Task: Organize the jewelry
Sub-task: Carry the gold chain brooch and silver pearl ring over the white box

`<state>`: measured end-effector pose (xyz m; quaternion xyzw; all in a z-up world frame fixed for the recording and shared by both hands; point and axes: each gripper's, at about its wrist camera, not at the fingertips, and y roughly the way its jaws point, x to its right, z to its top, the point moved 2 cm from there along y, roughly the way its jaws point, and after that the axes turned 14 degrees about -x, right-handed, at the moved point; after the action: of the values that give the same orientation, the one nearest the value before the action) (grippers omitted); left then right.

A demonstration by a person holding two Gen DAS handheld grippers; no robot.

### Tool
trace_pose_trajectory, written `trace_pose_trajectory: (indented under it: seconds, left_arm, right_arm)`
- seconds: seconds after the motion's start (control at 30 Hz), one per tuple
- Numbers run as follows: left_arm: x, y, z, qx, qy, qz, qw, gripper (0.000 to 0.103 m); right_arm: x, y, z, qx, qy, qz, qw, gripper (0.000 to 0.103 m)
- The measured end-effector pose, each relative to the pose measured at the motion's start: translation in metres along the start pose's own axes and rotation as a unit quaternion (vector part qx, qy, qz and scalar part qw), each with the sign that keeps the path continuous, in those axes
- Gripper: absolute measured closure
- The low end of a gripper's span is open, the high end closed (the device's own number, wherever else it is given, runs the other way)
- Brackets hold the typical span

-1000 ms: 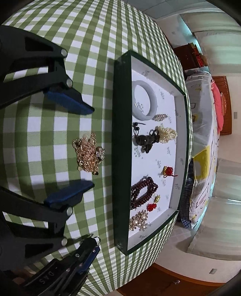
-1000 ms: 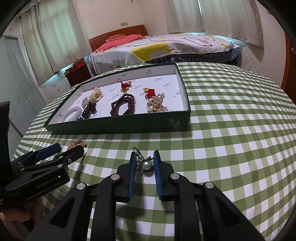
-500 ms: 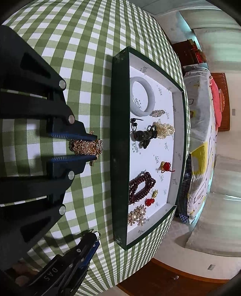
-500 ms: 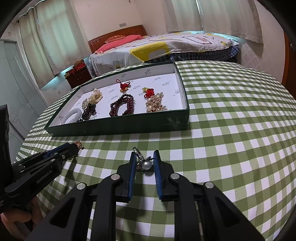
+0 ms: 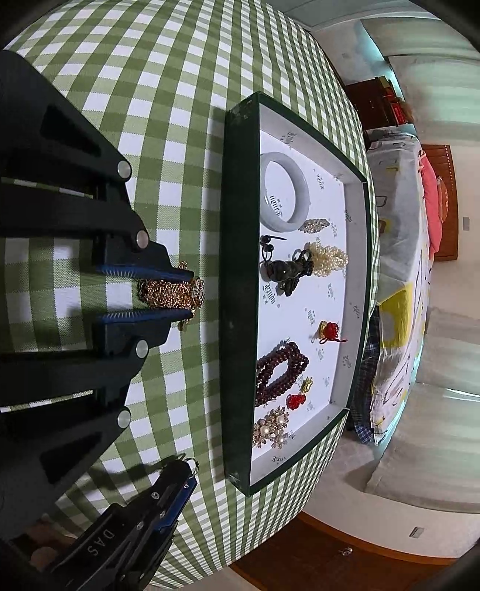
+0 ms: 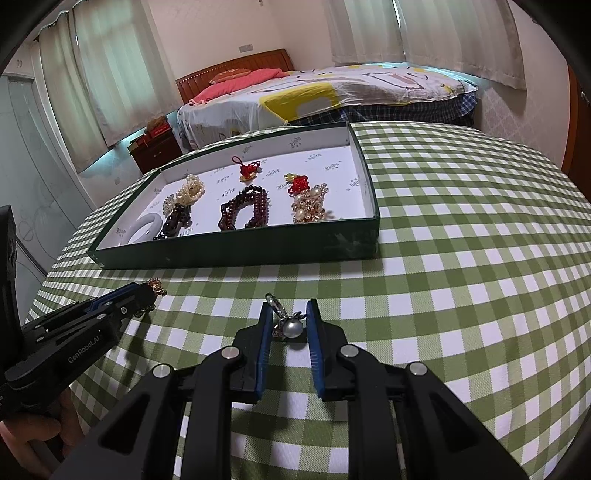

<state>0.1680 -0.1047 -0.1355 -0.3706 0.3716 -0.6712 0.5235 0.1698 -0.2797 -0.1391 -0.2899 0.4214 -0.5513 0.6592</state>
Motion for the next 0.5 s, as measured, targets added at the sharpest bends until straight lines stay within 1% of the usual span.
trace_pose_trajectory:
  seconds: [0.2, 0.5]
  left_arm:
    - [0.0012, -0.0013, -0.0002, 0.002, 0.006, 0.003, 1.0, 0.089]
    - [-0.0013, -0.0049, -0.0016, 0.005, 0.001, -0.004, 1.0, 0.089]
  right_arm:
    - [-0.0031, 0.0004, -0.0003, 0.001, -0.004, -0.007, 1.0, 0.083]
    - [-0.0081, -0.0008, -0.0021, 0.005, -0.01, -0.014, 1.0, 0.083]
